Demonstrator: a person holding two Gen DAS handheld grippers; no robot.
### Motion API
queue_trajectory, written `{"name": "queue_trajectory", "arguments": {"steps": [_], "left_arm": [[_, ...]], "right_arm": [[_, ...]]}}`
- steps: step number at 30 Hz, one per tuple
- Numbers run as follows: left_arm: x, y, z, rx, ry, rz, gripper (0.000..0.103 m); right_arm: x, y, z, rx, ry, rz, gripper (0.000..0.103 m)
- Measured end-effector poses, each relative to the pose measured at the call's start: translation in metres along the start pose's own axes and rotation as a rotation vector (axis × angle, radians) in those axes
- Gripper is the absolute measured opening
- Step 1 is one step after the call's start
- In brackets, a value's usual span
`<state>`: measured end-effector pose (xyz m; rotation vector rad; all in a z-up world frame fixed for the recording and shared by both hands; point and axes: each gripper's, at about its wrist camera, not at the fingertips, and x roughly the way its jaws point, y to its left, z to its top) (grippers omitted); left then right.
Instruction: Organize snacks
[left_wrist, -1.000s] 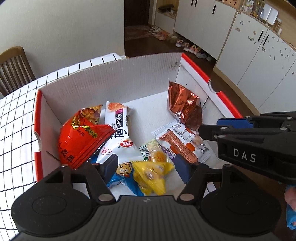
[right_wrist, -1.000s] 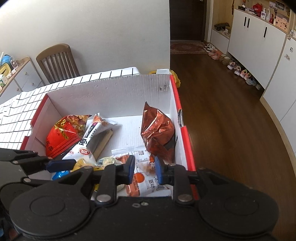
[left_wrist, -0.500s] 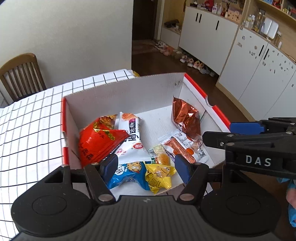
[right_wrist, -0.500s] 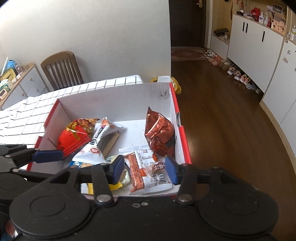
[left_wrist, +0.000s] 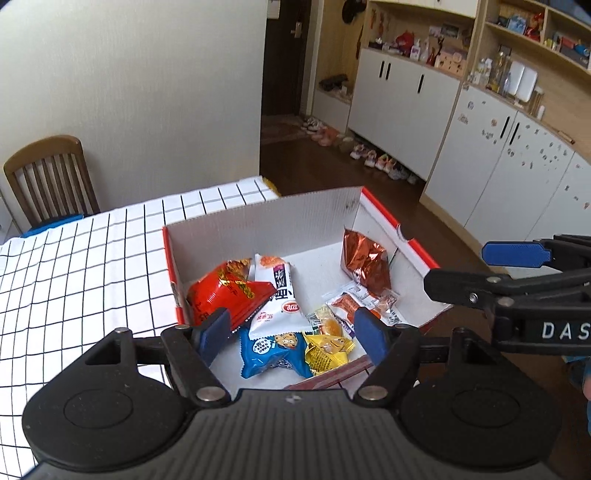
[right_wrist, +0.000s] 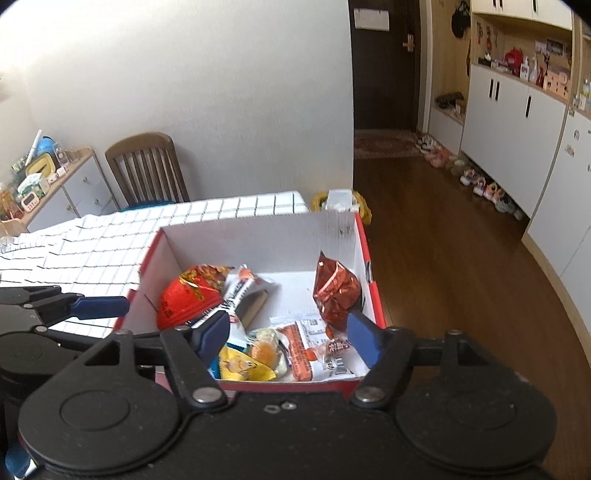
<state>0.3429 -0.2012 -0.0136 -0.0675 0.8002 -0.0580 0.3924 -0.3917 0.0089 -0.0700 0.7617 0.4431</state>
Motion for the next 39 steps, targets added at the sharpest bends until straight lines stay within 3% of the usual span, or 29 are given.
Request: {"name": "queue_trajectory", "arguments": {"steps": [2, 10, 14, 16, 29, 39], "left_arm": [[-0.010, 0.005, 0.000, -0.003, -0.021, -0.013, 0.082], [-0.049, 0.022, -0.006, -0.018, -0.070, -0.046, 0.086], [-0.065, 0.030, -0.011, -0.019, -0.095, -0.064, 0.100], [-0.072, 0.033, -0.014, -0.018, -0.115, -0.065, 0.100], [-0.115, 0.038, -0.043, 0.071, -0.175, -0.111, 0.100], [-0.132, 0.041, -0.057, 0.059, -0.185, -0.141, 0.100]], "right_arm": [[-0.010, 0.006, -0.001, -0.010, -0.022, 0.002, 0.076], [-0.050, 0.032, -0.011, -0.032, -0.122, 0.002, 0.090], [-0.069, 0.044, -0.018, -0.033, -0.179, -0.005, 0.099], [-0.078, 0.048, -0.022, -0.030, -0.202, -0.004, 0.102], [-0.117, 0.082, -0.057, 0.008, -0.322, -0.078, 0.103], [-0.131, 0.097, -0.075, 0.059, -0.334, -0.094, 0.103]]}}
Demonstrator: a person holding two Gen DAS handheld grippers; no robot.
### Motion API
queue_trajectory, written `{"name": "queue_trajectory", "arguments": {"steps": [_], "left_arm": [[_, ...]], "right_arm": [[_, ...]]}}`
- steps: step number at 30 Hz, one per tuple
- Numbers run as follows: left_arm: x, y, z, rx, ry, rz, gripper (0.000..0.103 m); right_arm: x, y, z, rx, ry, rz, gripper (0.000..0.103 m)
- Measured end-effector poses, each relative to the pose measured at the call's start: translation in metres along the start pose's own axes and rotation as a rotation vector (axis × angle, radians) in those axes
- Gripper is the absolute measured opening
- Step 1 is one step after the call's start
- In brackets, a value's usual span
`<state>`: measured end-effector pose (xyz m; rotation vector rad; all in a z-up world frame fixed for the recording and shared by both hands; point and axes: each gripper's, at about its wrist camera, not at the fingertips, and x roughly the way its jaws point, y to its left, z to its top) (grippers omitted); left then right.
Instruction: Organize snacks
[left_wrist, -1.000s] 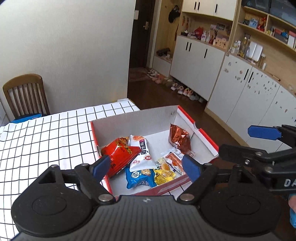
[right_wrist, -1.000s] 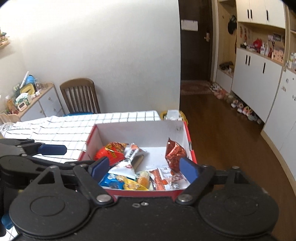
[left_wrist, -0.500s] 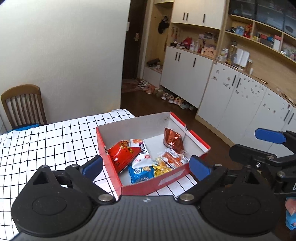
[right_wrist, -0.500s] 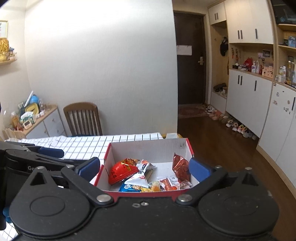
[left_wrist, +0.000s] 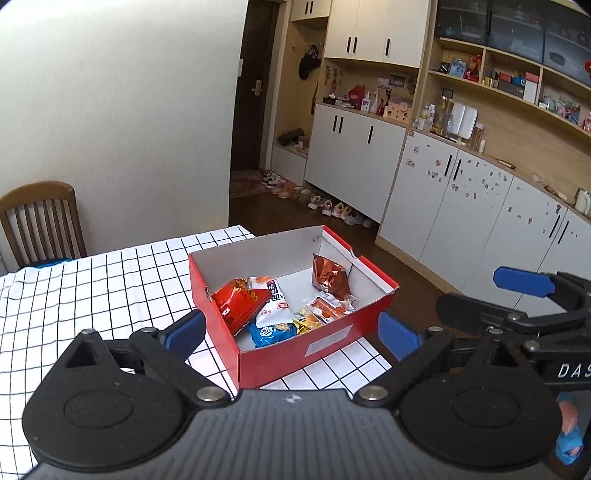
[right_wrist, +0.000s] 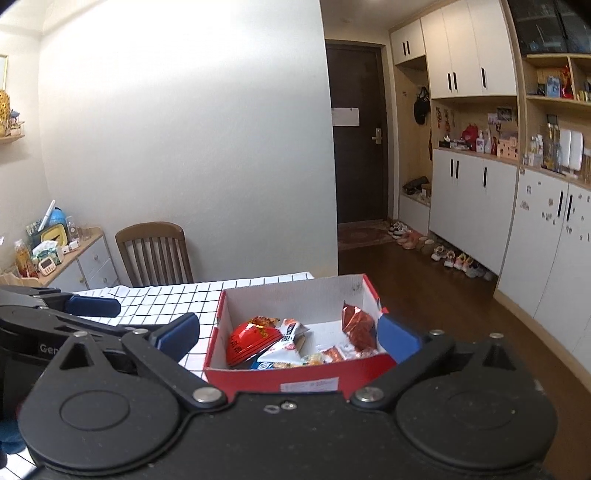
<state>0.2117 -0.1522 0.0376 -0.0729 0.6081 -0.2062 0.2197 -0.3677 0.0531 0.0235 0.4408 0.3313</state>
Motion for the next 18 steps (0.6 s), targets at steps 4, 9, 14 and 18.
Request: {"name": "queue_trajectory", "arguments": {"steps": [4, 9, 14, 18], "left_arm": [[-0.0007, 0.0013, -0.0035, -0.001, 0.003, -0.008, 0.100], [-0.0006, 0.0019, -0.0043, -0.013, 0.007, -0.015, 0.100], [-0.0002, 0.0013, -0.0035, -0.017, 0.005, -0.015, 0.100], [0.0003, 0.0000, -0.0028, -0.011, 0.004, -0.008, 0.100]], "right_arm": [[-0.0036, 0.0037, -0.0030, 0.004, 0.003, -0.007, 0.103], [-0.0026, 0.0061, -0.0053, -0.003, 0.001, -0.015, 0.103], [-0.0025, 0.0057, -0.0051, 0.008, -0.001, -0.018, 0.103], [-0.0023, 0.0057, -0.0056, 0.008, -0.001, -0.016, 0.103]]}}
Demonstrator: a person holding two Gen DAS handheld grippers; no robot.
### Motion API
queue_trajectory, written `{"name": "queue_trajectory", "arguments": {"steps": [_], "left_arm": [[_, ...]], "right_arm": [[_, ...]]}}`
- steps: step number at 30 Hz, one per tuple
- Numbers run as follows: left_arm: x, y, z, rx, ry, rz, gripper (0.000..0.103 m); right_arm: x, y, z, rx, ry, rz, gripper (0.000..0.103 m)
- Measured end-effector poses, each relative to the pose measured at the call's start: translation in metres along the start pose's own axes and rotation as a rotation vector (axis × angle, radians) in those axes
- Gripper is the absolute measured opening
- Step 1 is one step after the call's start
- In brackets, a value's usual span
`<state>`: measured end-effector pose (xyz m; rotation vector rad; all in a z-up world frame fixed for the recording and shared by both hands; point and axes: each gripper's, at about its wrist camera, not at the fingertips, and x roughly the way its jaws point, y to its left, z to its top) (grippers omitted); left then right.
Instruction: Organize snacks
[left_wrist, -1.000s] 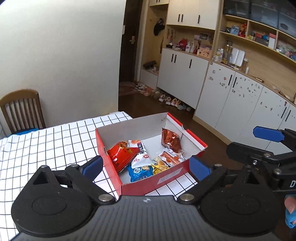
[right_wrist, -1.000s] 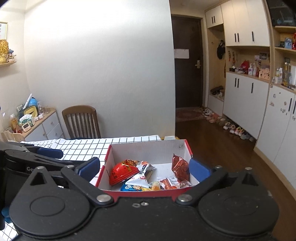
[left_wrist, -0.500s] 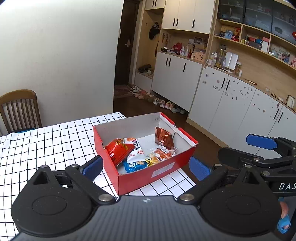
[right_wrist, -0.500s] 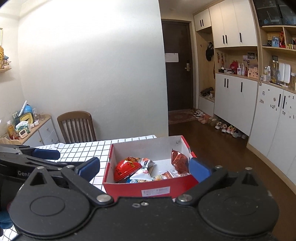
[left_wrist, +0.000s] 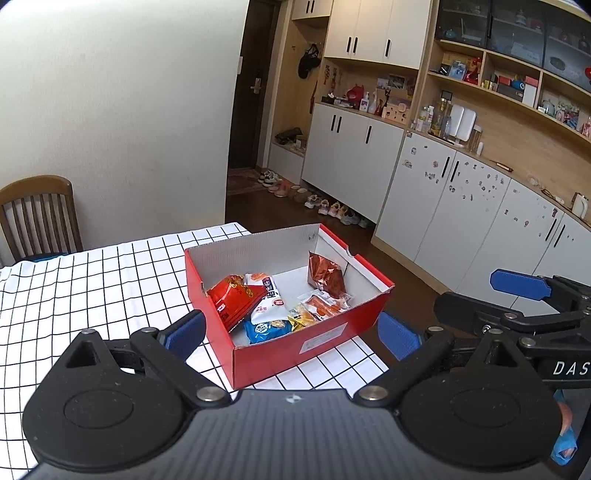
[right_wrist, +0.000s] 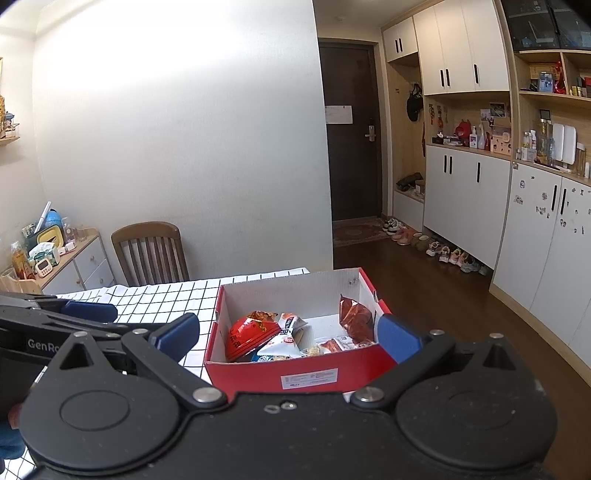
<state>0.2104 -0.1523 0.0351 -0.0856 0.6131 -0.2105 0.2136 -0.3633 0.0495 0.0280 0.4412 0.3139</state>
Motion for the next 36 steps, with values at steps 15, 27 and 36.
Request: {"name": "queue_trajectory", "arguments": {"steps": [15, 27, 36], "left_arm": [[0.0008, -0.0040, -0.0004, -0.003, 0.005, 0.006, 0.100], [0.0015, -0.0077, 0.0000, -0.010, 0.013, 0.000, 0.100], [0.0047, -0.0084, -0.0013, -0.029, 0.030, -0.018, 0.100]], "right_arm": [[0.0005, -0.0055, -0.0010, 0.019, 0.011, 0.011, 0.103], [-0.0012, -0.0074, -0.0005, 0.020, 0.012, 0.009, 0.103], [-0.0010, -0.0087, -0.0008, 0.021, 0.014, 0.007, 0.103]]}}
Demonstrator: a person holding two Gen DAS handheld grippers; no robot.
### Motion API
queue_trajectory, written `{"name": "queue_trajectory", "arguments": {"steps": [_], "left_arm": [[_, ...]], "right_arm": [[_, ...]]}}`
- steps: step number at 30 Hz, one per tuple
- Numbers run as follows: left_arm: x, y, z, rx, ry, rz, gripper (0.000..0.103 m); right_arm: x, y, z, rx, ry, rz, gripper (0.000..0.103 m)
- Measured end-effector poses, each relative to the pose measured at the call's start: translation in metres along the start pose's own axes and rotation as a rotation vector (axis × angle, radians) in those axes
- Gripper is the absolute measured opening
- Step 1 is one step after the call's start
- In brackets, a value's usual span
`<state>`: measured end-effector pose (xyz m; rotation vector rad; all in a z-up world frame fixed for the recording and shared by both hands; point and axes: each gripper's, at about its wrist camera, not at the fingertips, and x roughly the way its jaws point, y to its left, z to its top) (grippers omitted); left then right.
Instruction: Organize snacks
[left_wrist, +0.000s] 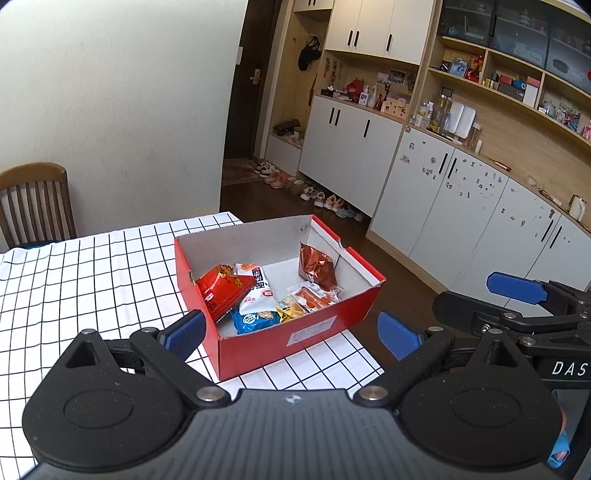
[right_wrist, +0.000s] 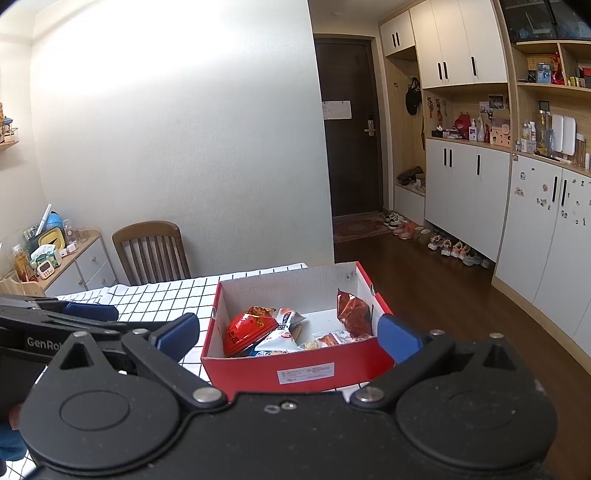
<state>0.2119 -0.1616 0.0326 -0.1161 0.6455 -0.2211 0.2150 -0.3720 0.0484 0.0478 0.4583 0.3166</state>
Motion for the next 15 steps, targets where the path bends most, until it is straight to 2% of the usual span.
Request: {"name": "queue_trajectory", "arguments": {"steps": [15], "left_arm": [[0.0067, 0.0035, -0.0027, -0.006, 0.020, 0.000, 0.100]], "right_arm": [[0.0054, 0.0019, -0.0025, 0.009, 0.017, -0.002, 0.103]]}}
